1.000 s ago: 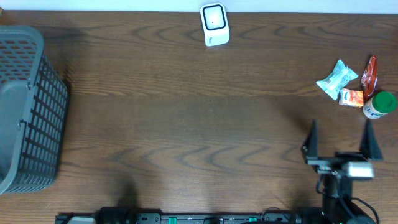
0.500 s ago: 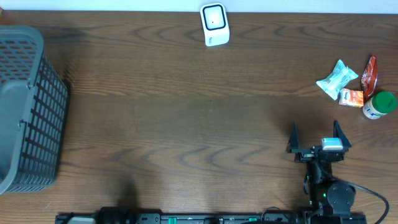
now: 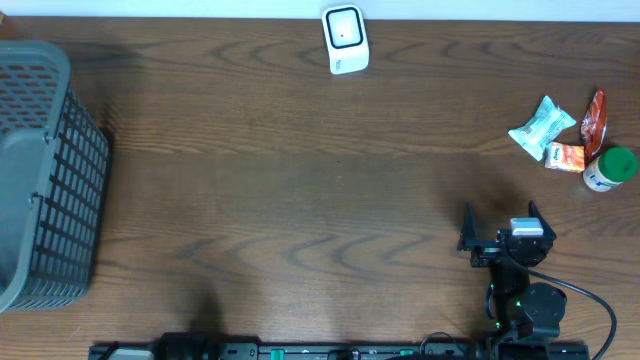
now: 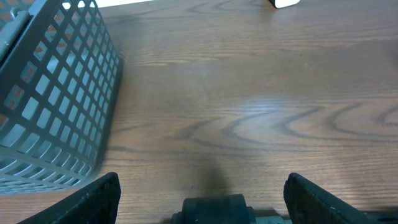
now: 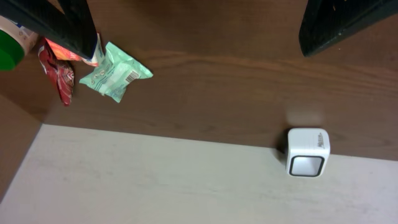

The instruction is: Scan the item barcode

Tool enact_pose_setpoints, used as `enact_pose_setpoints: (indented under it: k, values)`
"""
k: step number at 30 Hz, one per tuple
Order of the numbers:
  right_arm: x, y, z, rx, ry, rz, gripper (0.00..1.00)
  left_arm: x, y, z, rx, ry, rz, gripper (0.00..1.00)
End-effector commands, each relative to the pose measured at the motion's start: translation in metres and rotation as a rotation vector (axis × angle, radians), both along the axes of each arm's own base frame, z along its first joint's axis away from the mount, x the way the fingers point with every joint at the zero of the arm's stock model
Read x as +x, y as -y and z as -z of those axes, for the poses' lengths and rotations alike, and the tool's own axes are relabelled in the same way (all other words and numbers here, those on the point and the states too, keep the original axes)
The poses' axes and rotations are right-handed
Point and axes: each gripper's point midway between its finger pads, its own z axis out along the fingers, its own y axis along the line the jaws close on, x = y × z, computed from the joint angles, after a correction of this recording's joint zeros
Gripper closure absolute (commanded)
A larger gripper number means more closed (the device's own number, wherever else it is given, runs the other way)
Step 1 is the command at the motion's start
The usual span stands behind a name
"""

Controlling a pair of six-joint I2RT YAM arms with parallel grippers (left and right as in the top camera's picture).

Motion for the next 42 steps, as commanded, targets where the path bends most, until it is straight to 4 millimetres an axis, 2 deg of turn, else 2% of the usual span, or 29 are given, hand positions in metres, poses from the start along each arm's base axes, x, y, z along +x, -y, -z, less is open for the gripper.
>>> enact_pose_setpoints:
  k: [1, 11, 13, 16, 20, 23, 27, 29, 31, 34, 42]
  values:
    - [0.0, 0.003, 0.001, 0.011, -0.004, 0.016, 0.01, -0.001, -0.001, 0.0, 0.013, 0.004, 0.001, 0.16]
    - [0.0, 0.003, 0.001, 0.011, -0.004, 0.016, 0.01, 0.0, -0.002, -0.001, 0.023, 0.006, 0.003, 0.16]
    - [0.0, 0.003, 0.001, 0.011, -0.003, 0.016, 0.01, 0.005, 0.002, -0.01, 0.01, 0.049, 0.024, 0.16]
    - [0.0, 0.003, 0.001, 0.011, -0.004, 0.016, 0.01, 0.024, 0.015, -0.024, -0.023, 0.126, 0.086, 0.16]
    - [0.0, 0.003, 0.001, 0.011, -0.004, 0.016, 0.01, 0.074, 0.016, -0.034, -0.063, 0.228, 0.067, 0.16]
    - [0.0, 0.003, 0.001, 0.011, -0.004, 0.016, 0.01, 0.119, 0.016, -0.014, -0.088, 0.252, 0.056, 0.16]
    - [0.0, 0.003, 0.001, 0.011, -0.004, 0.016, 0.01, 0.17, 0.017, 0.036, -0.099, 0.259, 0.052, 0.16]
    - [0.0, 0.003, 0.001, 0.011, -0.004, 0.016, 0.01, 0.186, 0.019, 0.059, -0.102, 0.273, 0.059, 0.16]
    - [0.0, 0.003, 0.001, 0.011, -0.004, 0.016, 0.01, 0.196, 0.021, 0.079, -0.106, 0.3, 0.072, 0.16]
    - [0.0, 0.003, 0.002, 0.011, -0.005, 0.017, 0.01, 0.199, 0.021, 0.099, -0.105, 0.351, 0.075, 0.16]
    - [0.0, 0.003, 0.002, 0.011, -0.006, 0.016, 0.01, 0.203, 0.019, 0.134, -0.057, 0.295, 0.075, 0.16]
